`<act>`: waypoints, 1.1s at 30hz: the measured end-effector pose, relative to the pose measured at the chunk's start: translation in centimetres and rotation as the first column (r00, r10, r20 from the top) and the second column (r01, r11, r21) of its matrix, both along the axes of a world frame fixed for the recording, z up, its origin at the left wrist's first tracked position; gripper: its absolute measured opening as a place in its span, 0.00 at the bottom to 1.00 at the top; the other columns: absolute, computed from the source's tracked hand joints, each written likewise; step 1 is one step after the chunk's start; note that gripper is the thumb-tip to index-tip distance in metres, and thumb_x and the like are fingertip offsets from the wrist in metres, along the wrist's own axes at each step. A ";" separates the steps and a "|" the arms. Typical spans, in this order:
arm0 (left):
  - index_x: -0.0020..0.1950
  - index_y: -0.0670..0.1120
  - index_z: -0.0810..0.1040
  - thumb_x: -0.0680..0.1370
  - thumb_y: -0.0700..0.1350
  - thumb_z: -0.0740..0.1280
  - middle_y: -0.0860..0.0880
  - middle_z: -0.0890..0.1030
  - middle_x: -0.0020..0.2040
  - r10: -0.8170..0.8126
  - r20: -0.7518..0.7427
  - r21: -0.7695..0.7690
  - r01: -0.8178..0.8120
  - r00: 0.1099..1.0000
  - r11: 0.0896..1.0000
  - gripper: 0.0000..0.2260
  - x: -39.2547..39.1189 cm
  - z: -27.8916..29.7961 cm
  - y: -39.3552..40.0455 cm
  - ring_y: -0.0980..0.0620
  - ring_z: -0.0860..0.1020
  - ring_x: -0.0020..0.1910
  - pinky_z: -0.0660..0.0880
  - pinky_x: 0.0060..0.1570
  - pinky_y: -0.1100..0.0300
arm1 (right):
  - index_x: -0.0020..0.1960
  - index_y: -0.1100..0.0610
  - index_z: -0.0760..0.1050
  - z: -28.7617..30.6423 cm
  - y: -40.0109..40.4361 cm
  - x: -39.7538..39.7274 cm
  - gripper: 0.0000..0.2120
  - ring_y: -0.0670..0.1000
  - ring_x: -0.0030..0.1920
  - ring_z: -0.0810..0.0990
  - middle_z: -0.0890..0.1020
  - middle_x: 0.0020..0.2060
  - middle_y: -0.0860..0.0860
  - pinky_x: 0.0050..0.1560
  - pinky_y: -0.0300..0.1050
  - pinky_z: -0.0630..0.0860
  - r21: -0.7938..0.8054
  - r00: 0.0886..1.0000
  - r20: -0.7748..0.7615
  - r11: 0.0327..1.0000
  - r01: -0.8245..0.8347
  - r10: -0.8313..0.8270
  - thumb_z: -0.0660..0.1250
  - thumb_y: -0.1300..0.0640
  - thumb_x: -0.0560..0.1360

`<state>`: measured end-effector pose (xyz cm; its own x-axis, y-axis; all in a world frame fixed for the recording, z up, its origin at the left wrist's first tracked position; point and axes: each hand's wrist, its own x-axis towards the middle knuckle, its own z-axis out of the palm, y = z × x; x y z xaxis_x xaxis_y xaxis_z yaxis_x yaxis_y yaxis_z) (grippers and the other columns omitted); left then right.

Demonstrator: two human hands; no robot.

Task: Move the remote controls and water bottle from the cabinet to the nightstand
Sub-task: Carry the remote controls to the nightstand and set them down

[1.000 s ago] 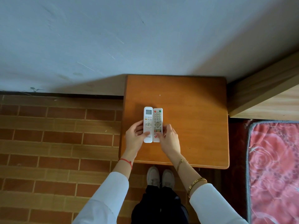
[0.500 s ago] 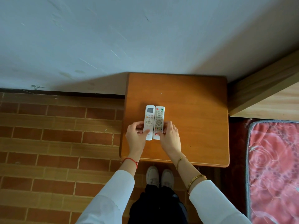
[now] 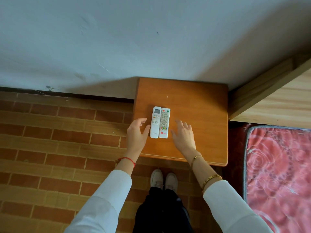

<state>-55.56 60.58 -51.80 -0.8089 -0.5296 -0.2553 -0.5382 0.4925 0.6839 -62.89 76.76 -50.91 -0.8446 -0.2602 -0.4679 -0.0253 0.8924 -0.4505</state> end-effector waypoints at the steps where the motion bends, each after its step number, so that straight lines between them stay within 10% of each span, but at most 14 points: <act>1: 0.64 0.45 0.77 0.78 0.48 0.68 0.47 0.80 0.62 -0.029 -0.008 -0.040 0.028 1.000 0.999 0.16 0.1 1.5 -0.3 0.49 0.78 0.60 0.77 0.57 0.59 | 0.72 0.57 0.63 1.5 0.3 -0.1 0.22 0.59 0.67 0.67 0.72 0.66 0.56 0.64 0.54 0.67 -0.001 1.000 -0.018 1.000 -0.014 0.014 0.61 0.55 0.79; 15: 0.68 0.45 0.75 0.79 0.46 0.65 0.46 0.79 0.64 -0.282 -0.044 -0.331 0.253 0.958 0.909 0.17 5.0 28.4 -1.7 0.48 0.77 0.64 0.74 0.65 0.50 | 0.71 0.55 0.67 27.6 5.2 1.8 0.21 0.54 0.72 0.65 0.73 0.68 0.53 0.71 0.50 0.63 -0.087 0.946 -0.294 0.981 -0.171 0.139 0.62 0.53 0.79; 20: 0.67 0.45 0.76 0.80 0.44 0.65 0.45 0.82 0.59 -0.284 -0.075 -0.394 0.233 0.956 0.889 0.16 8.4 36.0 0.1 0.41 0.82 0.48 0.77 0.52 0.52 | 0.72 0.55 0.67 34.0 7.5 4.9 0.22 0.54 0.72 0.64 0.73 0.68 0.53 0.71 0.51 0.63 -0.118 0.927 -0.345 0.973 -0.197 0.146 0.62 0.51 0.79; 33: 0.66 0.48 0.77 0.79 0.46 0.65 0.51 0.80 0.63 -0.286 -0.101 -0.453 0.211 0.953 0.866 0.15 17.9 42.2 2.2 0.51 0.77 0.63 0.71 0.65 0.55 | 0.71 0.56 0.67 40.2 10.6 10.9 0.23 0.55 0.71 0.65 0.73 0.67 0.53 0.70 0.55 0.66 -0.110 0.895 -0.412 0.966 -0.232 0.168 0.62 0.49 0.79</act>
